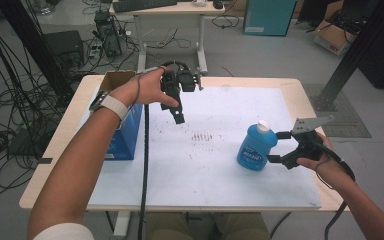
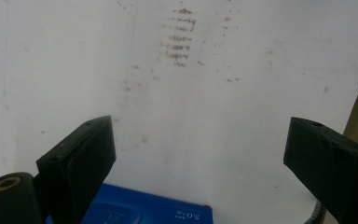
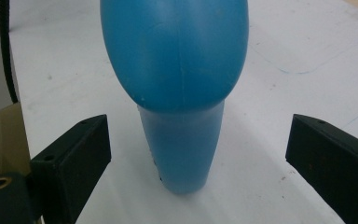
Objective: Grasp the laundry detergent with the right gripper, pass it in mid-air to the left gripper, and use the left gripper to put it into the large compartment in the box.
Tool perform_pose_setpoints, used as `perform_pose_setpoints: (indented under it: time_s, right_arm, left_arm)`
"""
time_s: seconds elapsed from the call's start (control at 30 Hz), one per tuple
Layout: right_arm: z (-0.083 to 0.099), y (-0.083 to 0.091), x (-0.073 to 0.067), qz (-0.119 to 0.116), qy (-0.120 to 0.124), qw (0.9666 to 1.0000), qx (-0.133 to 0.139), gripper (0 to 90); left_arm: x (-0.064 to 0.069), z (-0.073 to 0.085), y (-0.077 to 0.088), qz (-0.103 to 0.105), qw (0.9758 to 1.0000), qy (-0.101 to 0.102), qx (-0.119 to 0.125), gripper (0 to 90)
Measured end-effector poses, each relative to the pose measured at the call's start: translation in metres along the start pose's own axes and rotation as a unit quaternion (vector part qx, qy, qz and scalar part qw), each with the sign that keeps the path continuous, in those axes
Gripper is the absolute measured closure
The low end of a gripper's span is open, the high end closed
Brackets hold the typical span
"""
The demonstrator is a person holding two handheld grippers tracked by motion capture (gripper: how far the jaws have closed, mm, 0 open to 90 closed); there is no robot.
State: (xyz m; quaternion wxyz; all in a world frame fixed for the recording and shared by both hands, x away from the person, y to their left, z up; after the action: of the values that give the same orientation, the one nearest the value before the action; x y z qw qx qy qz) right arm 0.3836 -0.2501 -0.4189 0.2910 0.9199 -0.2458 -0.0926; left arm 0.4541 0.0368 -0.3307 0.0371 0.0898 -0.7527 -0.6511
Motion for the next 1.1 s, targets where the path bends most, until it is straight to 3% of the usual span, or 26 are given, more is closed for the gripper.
perform_pose_setpoints:
  time_s: [1.1]
  right_arm:
    - [0.0091, -0.0055, -0.0018, 0.002, -0.004, 0.9999, 0.013, 6.2]
  left_arm:
    - [-0.0002, -0.0001, -0.0009, -0.001, 1.0, 0.005, 0.006, 9.4]
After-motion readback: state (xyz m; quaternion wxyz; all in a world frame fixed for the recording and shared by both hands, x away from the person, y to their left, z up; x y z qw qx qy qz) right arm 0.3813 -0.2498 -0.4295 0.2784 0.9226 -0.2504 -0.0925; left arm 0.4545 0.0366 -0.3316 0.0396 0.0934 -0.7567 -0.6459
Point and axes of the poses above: each handheld gripper's, and its own axes: y roughly backward along the jaws, z roughly out of its underside, x roughly to its right, the point moved 10 cm from there along -y, roughly forward along the jaws, and after that the axes turned 3 degrees about x, right-handed, at the moved point
